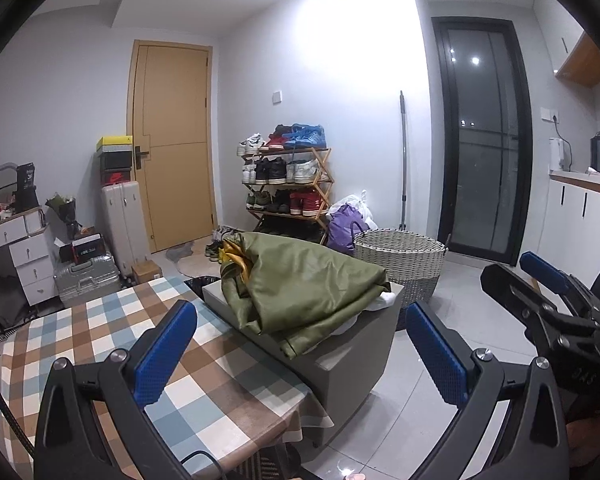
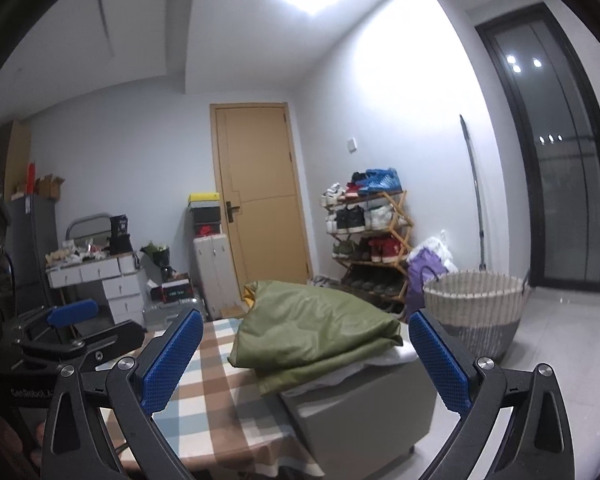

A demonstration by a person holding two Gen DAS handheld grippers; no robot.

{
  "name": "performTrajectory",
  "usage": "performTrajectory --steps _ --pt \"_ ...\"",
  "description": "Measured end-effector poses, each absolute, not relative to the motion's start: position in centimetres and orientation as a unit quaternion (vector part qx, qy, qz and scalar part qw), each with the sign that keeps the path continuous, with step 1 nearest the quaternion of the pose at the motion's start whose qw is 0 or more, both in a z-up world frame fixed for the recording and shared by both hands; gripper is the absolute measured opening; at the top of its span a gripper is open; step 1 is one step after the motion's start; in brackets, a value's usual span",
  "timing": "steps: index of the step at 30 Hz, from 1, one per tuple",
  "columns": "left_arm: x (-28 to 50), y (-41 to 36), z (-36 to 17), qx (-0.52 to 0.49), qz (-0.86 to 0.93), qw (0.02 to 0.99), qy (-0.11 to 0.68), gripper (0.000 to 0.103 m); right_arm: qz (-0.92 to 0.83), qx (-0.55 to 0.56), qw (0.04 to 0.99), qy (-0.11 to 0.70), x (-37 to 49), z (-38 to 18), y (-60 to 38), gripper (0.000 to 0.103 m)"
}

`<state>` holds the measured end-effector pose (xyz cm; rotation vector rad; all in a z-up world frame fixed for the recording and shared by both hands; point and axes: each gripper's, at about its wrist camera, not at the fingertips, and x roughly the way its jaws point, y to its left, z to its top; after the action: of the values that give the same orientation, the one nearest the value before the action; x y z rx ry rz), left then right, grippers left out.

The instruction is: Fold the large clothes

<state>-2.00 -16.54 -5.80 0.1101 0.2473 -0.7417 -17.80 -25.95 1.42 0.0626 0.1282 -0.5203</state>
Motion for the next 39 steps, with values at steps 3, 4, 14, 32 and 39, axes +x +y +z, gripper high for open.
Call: performTrajectory --steps 3,4,14,32,39 --pt "-1.99 -16.61 -5.80 0.058 -0.361 0.923 0.123 0.102 -0.256 0.023 0.964 0.065 -17.70 1.36 -25.80 0.103" --pt "-2.06 -16.53 -5.75 0.056 -0.360 0.923 0.124 0.102 -0.255 0.022 0.964 0.067 -17.67 1.36 -25.79 0.103" --pt "-1.88 -16.70 -5.56 0.054 -0.355 0.925 0.125 0.102 -0.253 0.025 0.965 0.070 -17.71 1.38 -25.90 0.103" --pt "-1.83 -16.75 -5.55 0.053 -0.356 0.925 0.123 0.102 -0.248 0.021 0.966 0.075 -17.60 1.36 -26.35 0.103" --pt "-1.83 -16.79 -5.43 0.048 -0.358 0.925 0.121 0.102 -0.244 0.020 0.966 0.077 -17.45 1.50 -26.33 0.103"
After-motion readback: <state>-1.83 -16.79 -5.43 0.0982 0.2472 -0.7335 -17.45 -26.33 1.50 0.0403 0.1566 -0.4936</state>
